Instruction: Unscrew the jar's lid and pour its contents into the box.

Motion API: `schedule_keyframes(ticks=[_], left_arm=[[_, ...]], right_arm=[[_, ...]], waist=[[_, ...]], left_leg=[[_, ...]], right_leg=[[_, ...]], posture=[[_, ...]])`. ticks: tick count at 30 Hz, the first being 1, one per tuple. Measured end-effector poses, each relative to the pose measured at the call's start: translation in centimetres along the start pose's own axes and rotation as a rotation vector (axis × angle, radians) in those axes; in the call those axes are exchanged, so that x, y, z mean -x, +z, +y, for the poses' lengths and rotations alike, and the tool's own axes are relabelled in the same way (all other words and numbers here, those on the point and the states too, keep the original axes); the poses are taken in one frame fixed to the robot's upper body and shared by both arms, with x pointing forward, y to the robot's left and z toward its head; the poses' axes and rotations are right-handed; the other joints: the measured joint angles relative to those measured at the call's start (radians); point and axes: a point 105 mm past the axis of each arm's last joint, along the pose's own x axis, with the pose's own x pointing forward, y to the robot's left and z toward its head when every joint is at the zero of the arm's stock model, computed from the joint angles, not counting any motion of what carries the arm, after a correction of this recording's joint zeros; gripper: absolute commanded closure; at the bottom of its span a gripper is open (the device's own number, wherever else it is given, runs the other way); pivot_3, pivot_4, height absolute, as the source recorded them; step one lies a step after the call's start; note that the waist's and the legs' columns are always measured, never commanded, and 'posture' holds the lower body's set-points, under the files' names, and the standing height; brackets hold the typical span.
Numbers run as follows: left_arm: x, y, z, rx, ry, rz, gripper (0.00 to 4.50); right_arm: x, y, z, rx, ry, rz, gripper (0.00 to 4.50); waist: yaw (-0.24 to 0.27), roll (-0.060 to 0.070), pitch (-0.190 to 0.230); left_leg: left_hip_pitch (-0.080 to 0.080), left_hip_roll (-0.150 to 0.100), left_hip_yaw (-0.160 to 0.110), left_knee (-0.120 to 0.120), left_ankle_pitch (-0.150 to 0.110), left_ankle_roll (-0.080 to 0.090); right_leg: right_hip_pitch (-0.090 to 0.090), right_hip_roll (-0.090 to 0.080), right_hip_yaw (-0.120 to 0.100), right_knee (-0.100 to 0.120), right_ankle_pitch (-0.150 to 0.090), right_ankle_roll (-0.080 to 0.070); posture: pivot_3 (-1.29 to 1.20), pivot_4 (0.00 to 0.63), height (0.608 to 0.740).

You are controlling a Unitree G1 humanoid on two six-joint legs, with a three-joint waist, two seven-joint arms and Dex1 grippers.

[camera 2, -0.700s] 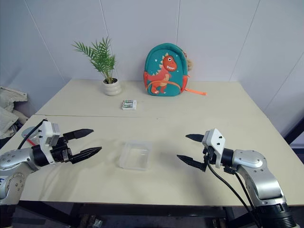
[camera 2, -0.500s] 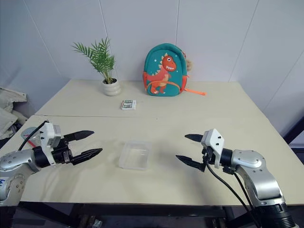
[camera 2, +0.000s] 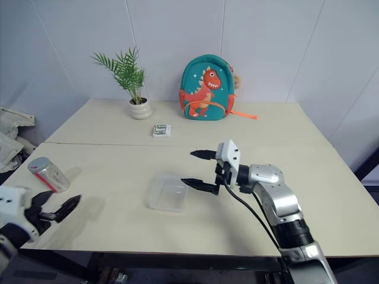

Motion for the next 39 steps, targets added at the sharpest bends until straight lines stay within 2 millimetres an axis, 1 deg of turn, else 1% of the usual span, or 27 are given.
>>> schedule_keyframes(ticks=[3,5,7,10,13,18,22,24,29,34,37,39], left_arm=[[1.1,-0.2,1.8,0.032,0.165,-0.042,0.01],[1.8,0.3,3.3,0.025,0.268,-0.086,0.01],[2.1,0.4,4.3,0.017,0.324,-0.103,0.01],[1.9,-0.6,5.6,0.045,0.367,-0.092,0.01],[0.9,-1.3,6.2,0.038,0.352,-0.068,0.01],[-1.7,-0.4,6.8,-0.033,0.302,-0.079,0.01],[-3.4,-0.3,7.1,-0.083,0.278,-0.088,0.01],[-4.0,-0.3,7.2,-0.1,0.267,-0.09,0.01],[-4.9,-0.6,8.5,-0.11,0.298,-0.084,0.01],[-6.3,0.3,9.7,-0.15,0.301,-0.093,0.01],[-7.0,0.6,10.0,-0.159,0.291,-0.104,0.01],[-7.7,0.4,9.8,-0.154,0.279,-0.104,0.01]], right_arm=[[-1.4,0.2,0.1,-0.006,0.041,-0.036,0.0],[-2.3,0.6,0.3,-0.004,0.07,-0.064,0.0],[-3.0,1.0,0.3,0.006,0.084,-0.087,0.0],[-3.9,1.6,0.2,0.018,0.096,-0.121,0.0],[-4.5,1.9,0.2,0.028,0.101,-0.141,0.0],[-5.5,2.3,0.2,0.039,0.098,-0.167,0.0],[-5.6,2.4,0.0,0.051,0.081,-0.173,0.0],[-5.6,2.4,0.0,0.05,0.075,-0.175,0.0],[-5.6,2.5,-0.2,0.052,0.056,-0.177,0.0],[-5.6,2.8,-0.4,0.062,0.036,-0.182,0.0],[-5.5,3.1,-0.4,0.072,0.03,-0.188,0.0],[-5.5,3.2,-0.4,0.075,0.024,-0.189,0.0]], waist=[[0.002,-0.002,-0.001],[0.0,-0.003,-0.002],[-0.001,-0.003,-0.002],[-0.002,-0.003,-0.002],[-0.002,-0.003,-0.002],[-0.002,-0.003,-0.002],[-0.004,-0.003,-0.002],[-0.005,-0.003,-0.002],[-0.003,-0.003,-0.002],[-0.004,-0.003,-0.002],[-0.003,-0.003,-0.002],[-0.002,-0.003,-0.002]], left_leg=[[0.0,0.0,0.0,0.001,0.0,0.0],[0.0,0.0,0.0,0.002,0.0,0.0],[0.0,0.0,0.0,0.002,0.001,0.0],[0.0,0.001,0.0,0.001,0.001,-0.001],[0.0,0.002,0.0,0.001,0.001,-0.001],[0.0,0.003,0.0,0.001,0.001,-0.001],[0.0,0.003,0.001,0.0,0.0,-0.002],[-0.001,0.005,0.001,-0.001,0.0,-0.003],[-0.001,0.013,0.002,-0.001,-0.002,-0.006],[0.0,0.014,0.002,-0.001,-0.002,-0.007],[0.0,0.014,0.003,-0.001,-0.002,-0.007],[-0.001,0.014,0.003,-0.001,-0.002,-0.007]], right_leg=[[0.0,0.0,0.0,-0.001,0.001,-0.001],[0.0,0.001,0.0,-0.001,0.002,-0.001],[0.0,0.001,0.0,-0.001,0.002,-0.002],[0.0,0.002,0.0,-0.001,0.002,-0.002],[0.0,0.003,0.0,-0.001,0.002,-0.003],[-0.001,0.004,0.0,-0.001,0.003,-0.003],[-0.002,0.004,0.0,0.0,0.003,-0.003],[-0.003,0.006,0.0,0.0,0.004,-0.003],[-0.004,0.013,0.0,0.0,0.004,-0.007],[-0.004,0.015,0.0,0.0,0.005,-0.008],[-0.005,0.015,0.0,0.0,0.005,-0.008],[-0.005,0.015,0.0,0.0,0.005,-0.008]], posture=[[0.0,0.15,0.74],[0.0,0.15,0.74],[0.0,0.15,0.74],[0.0,0.15,0.74],[0.0,0.15,0.74],[0.0,0.15,0.74],[0.0,0.15,0.74],[0.0,0.15,0.74],[0.0,0.15,0.74],[0.0,0.15,0.74],[0.0,0.15,0.74],[0.0,0.15,0.74]])
